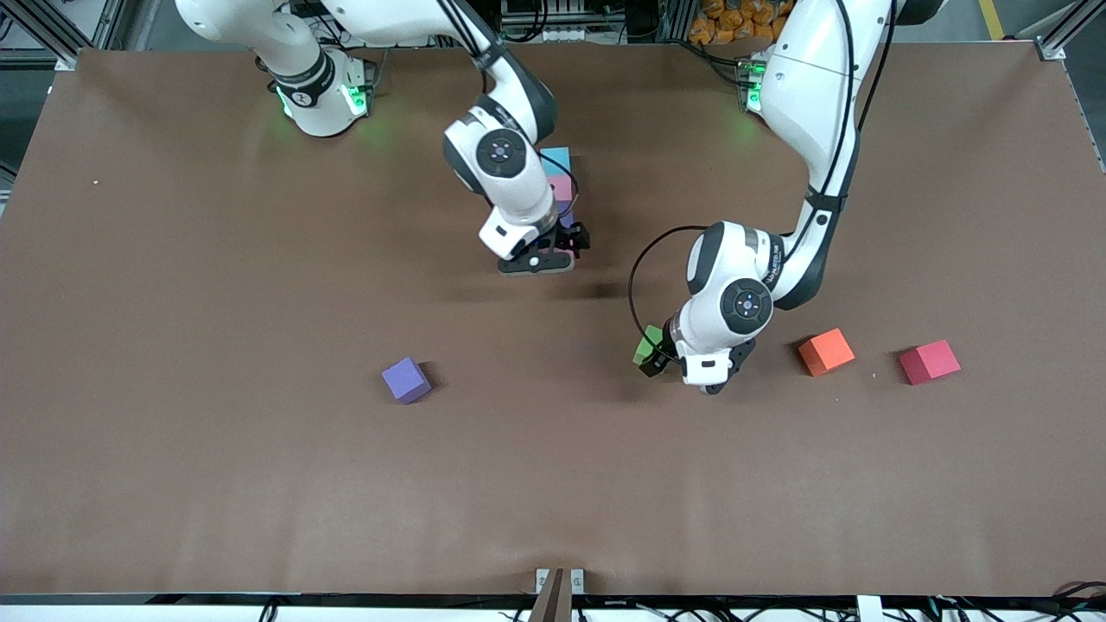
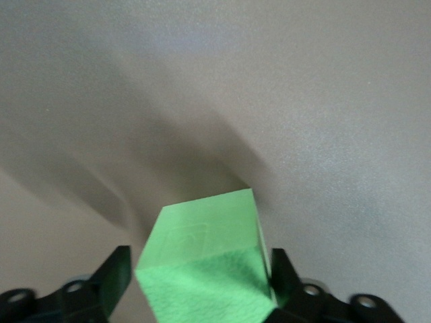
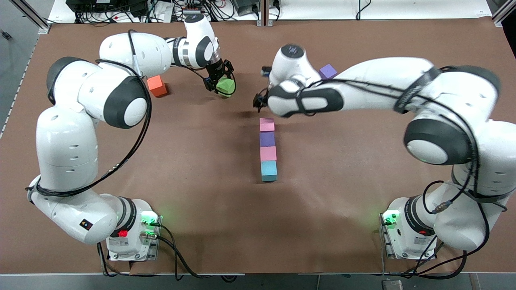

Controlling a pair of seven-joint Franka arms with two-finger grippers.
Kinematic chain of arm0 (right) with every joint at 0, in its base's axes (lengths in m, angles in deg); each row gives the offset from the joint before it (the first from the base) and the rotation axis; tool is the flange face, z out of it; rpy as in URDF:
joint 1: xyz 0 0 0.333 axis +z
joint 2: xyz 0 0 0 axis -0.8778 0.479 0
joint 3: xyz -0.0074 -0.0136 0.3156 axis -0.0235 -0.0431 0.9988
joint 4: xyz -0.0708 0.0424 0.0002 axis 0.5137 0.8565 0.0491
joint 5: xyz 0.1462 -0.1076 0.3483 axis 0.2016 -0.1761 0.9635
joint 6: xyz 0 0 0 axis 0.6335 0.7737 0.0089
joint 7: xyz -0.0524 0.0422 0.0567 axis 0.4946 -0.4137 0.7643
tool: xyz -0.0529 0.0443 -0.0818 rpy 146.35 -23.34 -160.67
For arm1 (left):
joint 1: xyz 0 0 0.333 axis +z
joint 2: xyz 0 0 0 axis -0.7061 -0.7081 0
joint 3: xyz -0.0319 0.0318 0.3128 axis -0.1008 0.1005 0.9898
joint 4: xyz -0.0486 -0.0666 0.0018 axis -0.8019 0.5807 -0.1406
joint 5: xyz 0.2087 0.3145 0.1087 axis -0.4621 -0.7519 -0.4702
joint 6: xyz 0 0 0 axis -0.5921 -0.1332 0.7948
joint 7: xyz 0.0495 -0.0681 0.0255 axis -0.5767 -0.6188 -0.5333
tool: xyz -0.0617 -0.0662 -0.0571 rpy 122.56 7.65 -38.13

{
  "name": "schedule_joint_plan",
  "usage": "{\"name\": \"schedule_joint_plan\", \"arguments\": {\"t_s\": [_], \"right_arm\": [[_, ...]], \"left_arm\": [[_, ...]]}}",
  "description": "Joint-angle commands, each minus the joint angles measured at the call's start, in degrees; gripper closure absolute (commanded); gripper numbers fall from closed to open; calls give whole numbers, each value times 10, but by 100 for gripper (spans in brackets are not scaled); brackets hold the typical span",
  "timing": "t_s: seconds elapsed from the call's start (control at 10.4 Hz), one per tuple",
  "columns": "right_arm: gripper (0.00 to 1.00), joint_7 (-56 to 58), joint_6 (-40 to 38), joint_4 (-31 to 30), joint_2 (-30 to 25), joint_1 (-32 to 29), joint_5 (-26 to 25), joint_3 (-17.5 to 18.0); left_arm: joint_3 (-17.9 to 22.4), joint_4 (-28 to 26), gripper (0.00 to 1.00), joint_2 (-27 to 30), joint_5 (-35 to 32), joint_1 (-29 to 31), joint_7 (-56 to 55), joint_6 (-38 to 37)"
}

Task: Arrange blocks into number 1
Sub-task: 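Carry the green cube to the cube column while the right gripper returns to rest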

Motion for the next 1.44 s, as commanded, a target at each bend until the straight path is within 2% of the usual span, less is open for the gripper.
{"name": "schedule_joint_plan", "arguments": {"t_s": [0.0,0.1,0.29,0.38,0.58,0.87,1.06,1.25,1.35], "right_arm": [[0,12,-60,-32,-82,-55,-1,6],[0,31,-78,-31,-96,-84,-30,6],[0,72,-126,-8,-109,-134,-172,7],[0,101,-160,22,-108,-163,-212,8],[0,202,-246,106,-105,-220,-217,8],[0,213,-359,234,-107,-283,-217,8],[0,213,-383,255,-136,-335,-210,16],[0,213,-420,259,-169,-403,-165,39],[0,213,-443,269,-178,-416,-165,37]], "left_arm": [[9,12,97,-5,7,-22,54,3],[9,12,100,-1,-2,-30,112,3],[8,12,100,0,-16,-63,221,3],[7,12,100,0,-17,-70,244,3],[-11,12,100,0,-12,-71,275,2],[-25,21,100,-1,-8,-83,275,3],[-25,34,100,-1,14,-94,271,2],[-23,41,100,-5,16,-114,269,2],[-25,44,100,-7,17,-121,268,2]]}}
